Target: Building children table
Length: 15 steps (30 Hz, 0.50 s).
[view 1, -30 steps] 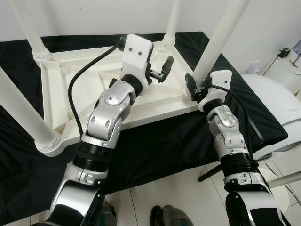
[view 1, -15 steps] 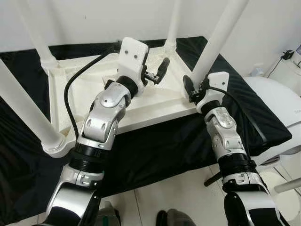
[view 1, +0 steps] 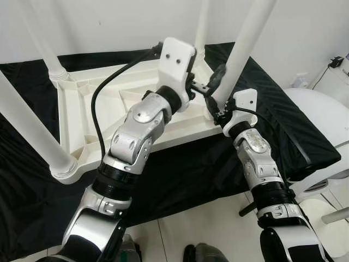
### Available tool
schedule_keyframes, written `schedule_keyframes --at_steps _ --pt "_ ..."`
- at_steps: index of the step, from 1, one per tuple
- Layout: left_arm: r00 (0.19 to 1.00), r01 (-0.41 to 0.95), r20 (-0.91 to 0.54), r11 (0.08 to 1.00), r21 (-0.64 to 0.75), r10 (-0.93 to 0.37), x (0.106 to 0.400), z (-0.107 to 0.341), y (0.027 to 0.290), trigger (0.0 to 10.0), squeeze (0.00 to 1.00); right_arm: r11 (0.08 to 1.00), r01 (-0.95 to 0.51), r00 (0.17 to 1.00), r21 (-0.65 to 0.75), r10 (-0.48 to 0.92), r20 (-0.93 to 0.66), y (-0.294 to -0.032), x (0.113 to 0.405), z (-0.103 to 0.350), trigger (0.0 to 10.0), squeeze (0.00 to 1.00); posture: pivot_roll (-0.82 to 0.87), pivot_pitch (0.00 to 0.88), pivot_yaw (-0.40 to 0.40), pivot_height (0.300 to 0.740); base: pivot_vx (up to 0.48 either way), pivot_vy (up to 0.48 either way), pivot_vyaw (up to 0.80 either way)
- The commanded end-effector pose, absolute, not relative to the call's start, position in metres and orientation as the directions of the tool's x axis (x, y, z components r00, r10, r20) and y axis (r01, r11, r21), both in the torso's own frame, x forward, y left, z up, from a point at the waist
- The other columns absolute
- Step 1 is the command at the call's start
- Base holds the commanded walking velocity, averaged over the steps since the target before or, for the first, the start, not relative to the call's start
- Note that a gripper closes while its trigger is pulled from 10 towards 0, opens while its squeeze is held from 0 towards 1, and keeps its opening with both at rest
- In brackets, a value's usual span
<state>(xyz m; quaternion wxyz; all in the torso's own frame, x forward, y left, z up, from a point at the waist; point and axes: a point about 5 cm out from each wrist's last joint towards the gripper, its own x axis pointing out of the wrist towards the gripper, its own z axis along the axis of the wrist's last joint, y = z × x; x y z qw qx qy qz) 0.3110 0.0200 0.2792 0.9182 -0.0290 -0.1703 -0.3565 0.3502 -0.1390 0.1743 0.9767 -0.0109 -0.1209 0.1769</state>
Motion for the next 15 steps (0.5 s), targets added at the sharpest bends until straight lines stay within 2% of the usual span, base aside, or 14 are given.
schedule_keyframes --at_steps 1,15 --pt "0.466 0.827 0.308 0.532 0.182 -0.83 0.297 0.284 0.004 10.0 0.0 0.924 -0.373 0.891 -0.085 0.382 0.244 -0.131 0.353 0.181 10.0 0.0 0.03 0.04 -0.026 0.74 0.0 0.0 0.0" --pt "0.463 0.804 0.315 0.542 0.245 -0.829 0.304 0.305 -0.016 10.0 0.0 0.858 -0.489 0.83 -0.161 0.514 0.216 -0.115 0.349 0.185 10.0 0.0 0.02 0.047 -0.043 0.74 0.0 0.0 0.0"
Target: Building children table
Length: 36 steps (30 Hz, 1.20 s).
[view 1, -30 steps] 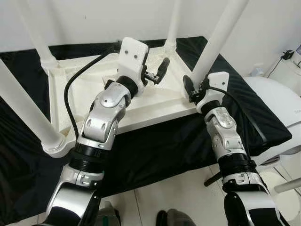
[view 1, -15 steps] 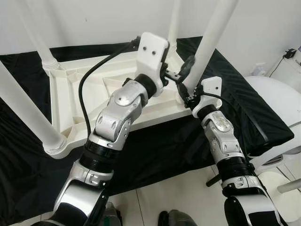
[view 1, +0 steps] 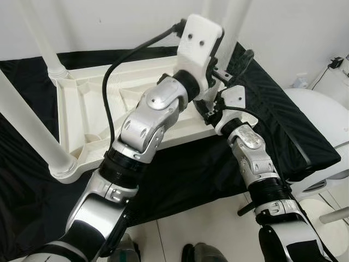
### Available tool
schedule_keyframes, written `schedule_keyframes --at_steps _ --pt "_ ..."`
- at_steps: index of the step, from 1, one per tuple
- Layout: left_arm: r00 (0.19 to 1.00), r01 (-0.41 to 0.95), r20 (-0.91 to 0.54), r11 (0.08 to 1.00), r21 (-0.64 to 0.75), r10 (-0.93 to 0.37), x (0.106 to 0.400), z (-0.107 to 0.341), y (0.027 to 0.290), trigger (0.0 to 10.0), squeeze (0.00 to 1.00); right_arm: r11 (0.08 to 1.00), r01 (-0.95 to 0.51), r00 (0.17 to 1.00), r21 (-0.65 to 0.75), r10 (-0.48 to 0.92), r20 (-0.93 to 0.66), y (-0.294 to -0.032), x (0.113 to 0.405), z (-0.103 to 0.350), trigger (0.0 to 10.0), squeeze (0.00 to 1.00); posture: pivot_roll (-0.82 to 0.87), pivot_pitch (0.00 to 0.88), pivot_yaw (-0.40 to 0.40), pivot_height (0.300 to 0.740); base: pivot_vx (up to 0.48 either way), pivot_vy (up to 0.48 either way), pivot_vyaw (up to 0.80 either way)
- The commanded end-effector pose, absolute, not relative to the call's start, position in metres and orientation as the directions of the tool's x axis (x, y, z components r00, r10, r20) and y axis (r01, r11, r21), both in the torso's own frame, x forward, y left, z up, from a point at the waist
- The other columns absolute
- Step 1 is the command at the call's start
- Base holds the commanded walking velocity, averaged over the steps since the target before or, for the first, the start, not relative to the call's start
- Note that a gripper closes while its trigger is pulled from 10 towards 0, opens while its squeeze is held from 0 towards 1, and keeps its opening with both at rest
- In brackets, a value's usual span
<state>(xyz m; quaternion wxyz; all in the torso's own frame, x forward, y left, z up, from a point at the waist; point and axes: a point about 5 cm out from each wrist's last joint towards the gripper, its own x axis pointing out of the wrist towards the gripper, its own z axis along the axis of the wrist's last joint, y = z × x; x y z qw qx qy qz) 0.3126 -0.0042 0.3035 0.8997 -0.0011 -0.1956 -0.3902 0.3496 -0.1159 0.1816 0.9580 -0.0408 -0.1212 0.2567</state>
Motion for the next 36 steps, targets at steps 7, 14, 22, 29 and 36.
schedule_keyframes --at_steps 7,14,22,29,36 --pt "0.529 0.77 0.261 0.586 0.253 -0.807 0.316 0.307 -0.016 10.0 0.0 0.847 -0.497 0.827 -0.19 0.528 0.194 -0.117 0.344 0.181 10.0 0.0 0.01 0.052 -0.037 0.74 0.0 0.0 0.0" --pt "0.56 0.747 0.231 0.605 0.275 -0.796 0.323 0.311 -0.011 10.0 0.0 0.85 -0.489 0.834 -0.196 0.521 0.18 -0.121 0.343 0.179 10.0 0.0 0.01 0.05 -0.039 0.74 0.0 0.0 0.0" --pt "0.572 0.734 0.213 0.61 0.297 -0.792 0.326 0.319 -0.006 3.3 0.0 0.852 -0.484 0.841 -0.201 0.516 0.164 -0.124 0.342 0.175 10.0 0.0 0.01 0.039 -0.042 0.74 0.0 0.0 0.0" --pt "0.562 0.74 0.232 0.608 0.288 -0.794 0.324 0.325 -0.004 0.0 0.0 0.853 -0.477 0.844 -0.214 0.512 0.162 -0.126 0.342 0.175 10.0 0.0 0.01 0.032 -0.046 0.74 0.0 0.0 0.0" --pt "0.551 0.75 0.238 0.599 0.279 -0.8 0.322 0.328 -0.004 0.0 0.0 0.859 -0.459 0.85 -0.227 0.499 0.171 -0.128 0.343 0.176 10.0 0.0 0.01 0.029 -0.047 0.74 0.0 0.0 0.0"
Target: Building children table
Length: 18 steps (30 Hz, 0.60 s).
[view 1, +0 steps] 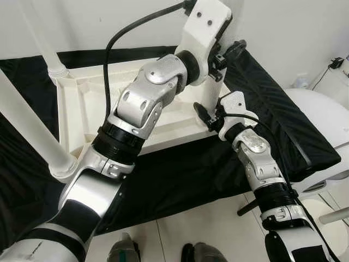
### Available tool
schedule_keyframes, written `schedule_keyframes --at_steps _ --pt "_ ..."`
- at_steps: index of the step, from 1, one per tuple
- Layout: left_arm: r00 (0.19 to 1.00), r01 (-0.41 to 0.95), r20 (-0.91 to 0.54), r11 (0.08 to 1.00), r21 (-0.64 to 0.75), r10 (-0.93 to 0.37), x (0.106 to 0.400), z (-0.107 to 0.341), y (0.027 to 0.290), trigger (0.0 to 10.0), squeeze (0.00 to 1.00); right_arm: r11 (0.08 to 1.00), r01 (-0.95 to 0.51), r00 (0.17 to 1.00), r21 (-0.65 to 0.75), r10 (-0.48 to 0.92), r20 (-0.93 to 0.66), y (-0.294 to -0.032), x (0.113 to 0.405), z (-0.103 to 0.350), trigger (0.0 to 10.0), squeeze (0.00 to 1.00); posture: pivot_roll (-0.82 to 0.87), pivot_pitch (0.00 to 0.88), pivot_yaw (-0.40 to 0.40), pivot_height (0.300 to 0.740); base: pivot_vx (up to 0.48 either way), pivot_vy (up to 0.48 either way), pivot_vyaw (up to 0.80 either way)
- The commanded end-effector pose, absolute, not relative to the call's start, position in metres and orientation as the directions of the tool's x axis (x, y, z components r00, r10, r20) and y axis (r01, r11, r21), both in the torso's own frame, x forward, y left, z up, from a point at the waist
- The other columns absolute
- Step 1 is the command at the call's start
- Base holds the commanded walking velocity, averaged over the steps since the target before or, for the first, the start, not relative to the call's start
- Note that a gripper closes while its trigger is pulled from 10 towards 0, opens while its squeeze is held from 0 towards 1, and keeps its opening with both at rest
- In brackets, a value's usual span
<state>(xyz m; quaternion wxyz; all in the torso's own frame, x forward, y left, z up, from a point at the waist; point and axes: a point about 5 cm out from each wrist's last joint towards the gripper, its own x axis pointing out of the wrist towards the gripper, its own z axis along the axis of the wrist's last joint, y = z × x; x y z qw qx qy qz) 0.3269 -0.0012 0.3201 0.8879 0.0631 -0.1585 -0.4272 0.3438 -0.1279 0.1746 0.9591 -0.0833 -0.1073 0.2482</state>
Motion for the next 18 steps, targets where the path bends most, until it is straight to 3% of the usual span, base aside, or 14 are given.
schedule_keyframes --at_steps 1,4,5,10,11,13,14,18 --pt "0.544 0.756 0.24 0.594 0.274 -0.804 0.321 0.329 -0.004 0.0 0.0 0.867 -0.447 0.856 -0.22 0.486 0.176 -0.129 0.344 0.177 10.0 0.0 0.02 0.031 -0.048 0.74 0.0 0.0 0.0" --pt "0.538 0.761 0.241 0.588 0.274 -0.808 0.319 0.331 -0.005 0.0 0.0 0.876 -0.434 0.863 -0.208 0.471 0.183 -0.13 0.346 0.179 10.0 0.0 0.02 0.035 -0.05 0.74 0.0 0.0 0.0" --pt "0.537 0.759 0.238 0.587 0.284 -0.809 0.319 0.331 -0.005 10.0 0.0 0.879 -0.432 0.865 -0.199 0.467 0.185 -0.13 0.346 0.179 10.0 0.0 0.02 0.035 -0.05 0.74 0.0 0.0 0.0" --pt "0.534 0.754 0.237 0.584 0.3 -0.812 0.318 0.334 -0.005 10.0 0.0 0.89 -0.421 0.871 -0.176 0.451 0.194 -0.133 0.347 0.182 10.0 0.0 0.02 0.043 -0.052 0.74 0.0 0.0 0.0" --pt "0.538 0.752 0.238 0.588 0.299 -0.809 0.318 0.335 -0.005 10.0 0.0 0.893 -0.415 0.873 -0.175 0.445 0.2 -0.134 0.347 0.183 10.0 0.84 0.02 0.046 -0.053 0.74 0.0 0.0 0.0" --pt "0.538 0.752 0.238 0.588 0.299 -0.809 0.318 0.335 -0.005 10.0 0.0 0.893 -0.415 0.873 -0.175 0.445 0.2 -0.134 0.347 0.183 10.0 0.84 0.02 0.046 -0.053 0.74 0.0 0.0 0.0" --pt "0.543 0.748 0.24 0.593 0.298 -0.805 0.319 0.336 -0.005 10.0 0.0 0.897 -0.409 0.874 -0.169 0.438 0.209 -0.135 0.348 0.185 10.0 1.0 0.02 0.05 -0.052 0.74 0.0 0.0 0.0" --pt "0.558 0.735 0.254 0.612 0.291 -0.79 0.32 0.341 -0.003 10.0 0.0 0.904 -0.385 0.875 -0.185 0.421 0.238 -0.135 0.348 0.19 10.0 1.0 0.02 0.058 -0.052 0.74 0.0 0.0 0.0"
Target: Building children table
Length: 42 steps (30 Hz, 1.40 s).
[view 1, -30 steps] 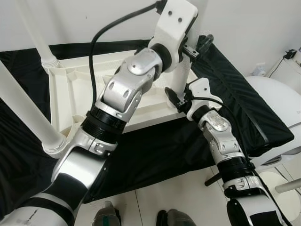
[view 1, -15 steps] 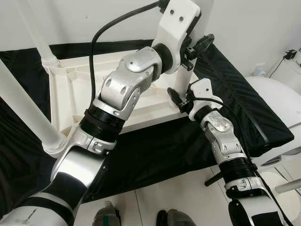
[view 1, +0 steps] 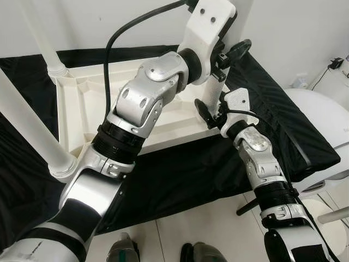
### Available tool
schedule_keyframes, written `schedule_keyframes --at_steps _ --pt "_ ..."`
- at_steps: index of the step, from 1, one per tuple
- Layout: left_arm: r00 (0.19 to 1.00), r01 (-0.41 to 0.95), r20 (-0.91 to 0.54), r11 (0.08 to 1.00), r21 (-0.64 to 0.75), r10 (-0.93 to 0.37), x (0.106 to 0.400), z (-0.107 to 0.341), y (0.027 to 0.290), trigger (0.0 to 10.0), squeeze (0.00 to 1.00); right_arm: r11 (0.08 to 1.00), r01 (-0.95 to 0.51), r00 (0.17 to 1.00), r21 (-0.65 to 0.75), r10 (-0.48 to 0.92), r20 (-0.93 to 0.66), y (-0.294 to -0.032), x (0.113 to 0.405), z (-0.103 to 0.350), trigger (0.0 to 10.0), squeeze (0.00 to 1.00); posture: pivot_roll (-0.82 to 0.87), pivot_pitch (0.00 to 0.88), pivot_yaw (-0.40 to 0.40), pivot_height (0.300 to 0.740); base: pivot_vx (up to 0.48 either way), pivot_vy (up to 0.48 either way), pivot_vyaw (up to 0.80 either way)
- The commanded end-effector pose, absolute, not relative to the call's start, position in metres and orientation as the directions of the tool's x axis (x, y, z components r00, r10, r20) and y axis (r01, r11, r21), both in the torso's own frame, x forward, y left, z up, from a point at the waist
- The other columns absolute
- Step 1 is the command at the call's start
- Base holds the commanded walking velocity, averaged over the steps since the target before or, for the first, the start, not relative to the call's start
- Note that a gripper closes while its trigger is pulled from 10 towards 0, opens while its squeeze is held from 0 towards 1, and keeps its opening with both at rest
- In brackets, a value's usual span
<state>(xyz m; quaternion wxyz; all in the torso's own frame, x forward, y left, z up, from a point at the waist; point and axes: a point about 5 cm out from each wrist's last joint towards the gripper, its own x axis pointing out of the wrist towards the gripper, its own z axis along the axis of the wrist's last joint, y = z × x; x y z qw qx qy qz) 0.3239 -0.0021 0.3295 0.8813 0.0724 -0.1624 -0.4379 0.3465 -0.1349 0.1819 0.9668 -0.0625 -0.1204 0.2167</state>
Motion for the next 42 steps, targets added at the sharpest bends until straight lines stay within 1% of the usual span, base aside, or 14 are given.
schedule_keyframes --at_steps 1,2,3,5,6,7,14,15,19,21,23,28,30,42 --pt "0.559 0.734 0.255 0.614 0.289 -0.789 0.32 0.341 -0.003 10.0 0.0 0.906 -0.38 0.876 -0.189 0.418 0.242 -0.135 0.348 0.19 10.0 1.0 0.02 0.059 -0.054 0.74 0.0 0.0 0.0" --pt "0.56 0.734 0.256 0.615 0.288 -0.788 0.32 0.341 -0.003 10.0 0.0 0.906 -0.377 0.876 -0.191 0.416 0.243 -0.135 0.348 0.191 10.0 1.0 0.02 0.059 -0.054 0.74 0.0 0.0 0.0" --pt "0.559 0.734 0.256 0.615 0.289 -0.788 0.32 0.342 -0.003 10.0 0.0 0.906 -0.378 0.876 -0.189 0.416 0.244 -0.134 0.348 0.191 10.0 0.95 0.02 0.061 -0.054 0.74 0.0 0.0 0.0" --pt "0.558 0.734 0.257 0.614 0.29 -0.789 0.32 0.342 -0.003 10.0 0.0 0.906 -0.38 0.875 -0.187 0.418 0.245 -0.133 0.348 0.192 10.0 0.95 0.02 0.061 -0.054 0.74 0.0 0.0 0.0" --pt "0.557 0.733 0.258 0.614 0.293 -0.789 0.32 0.342 -0.003 10.0 0.0 0.904 -0.383 0.873 -0.19 0.421 0.246 -0.133 0.348 0.193 10.0 0.41 0.02 0.063 -0.056 0.74 0.0 0.0 0.0" --pt "0.558 0.731 0.259 0.615 0.297 -0.788 0.319 0.343 -0.004 10.0 0.0 0.904 -0.381 0.871 -0.195 0.422 0.254 -0.132 0.348 0.195 10.0 0.0 0.02 0.065 -0.058 0.74 0.0 0.0 0.0" --pt "0.562 0.728 0.267 0.622 0.29 -0.783 0.318 0.344 -0.007 10.0 0.0 0.912 -0.356 0.872 -0.205 0.403 0.278 -0.13 0.349 0.201 10.0 0.0 0.02 0.066 -0.059 0.74 0.0 0.0 0.0" --pt "0.583 0.712 0.279 0.646 0.277 -0.763 0.318 0.343 -0.01 10.0 0.0 0.93 -0.312 0.88 -0.195 0.36 0.309 -0.125 0.349 0.205 10.0 0.0 0.02 0.067 -0.061 0.74 0.0 0.0 0.0" --pt "0.608 0.69 0.291 0.673 0.268 -0.739 0.319 0.344 -0.011 10.0 0.0 0.946 -0.265 0.887 -0.186 0.315 0.337 -0.121 0.349 0.209 10.0 0.0 0.02 0.069 -0.062 0.74 0.0 0.0 0.0" --pt "0.64 0.653 0.311 0.711 0.261 -0.702 0.321 0.346 -0.01 10.0 0.0 0.967 -0.192 0.898 -0.17 0.243 0.366 -0.116 0.349 0.212 10.0 0.0 0.02 0.07 -0.062 0.74 0.0 0.0 0.0" --pt "0.64 0.653 0.311 0.711 0.261 -0.702 0.321 0.346 -0.01 10.0 0.0 0.967 -0.192 0.898 -0.17 0.243 0.366 -0.116 0.349 0.212 10.0 0.0 0.02 0.07 -0.062 0.74 0.0 0.0 0.0" --pt "0.663 0.618 0.331 0.74 0.264 -0.672 0.322 0.351 -0.01 10.0 0.0 0.986 -0.103 0.913 -0.134 0.147 0.381 -0.109 0.347 0.211 10.0 0.0 0.03 0.075 -0.07 0.74 0.0 0.0 0.0" --pt "0.669 0.604 0.344 0.751 0.265 -0.659 0.322 0.354 -0.01 10.0 0.0 0.994 0.013 0.927 -0.107 0.028 0.374 -0.108 0.344 0.208 10.0 0.0 0.03 0.078 -0.073 0.74 0.0 0.0 0.0" --pt "0.665 0.598 0.352 0.752 0.276 -0.658 0.32 0.356 -0.013 10.0 0.0 0.986 0.131 0.917 -0.108 -0.079 0.39 -0.111 0.342 0.213 10.0 0.0 0.03 0.078 -0.076 0.74 0.0 0.0 0.0"
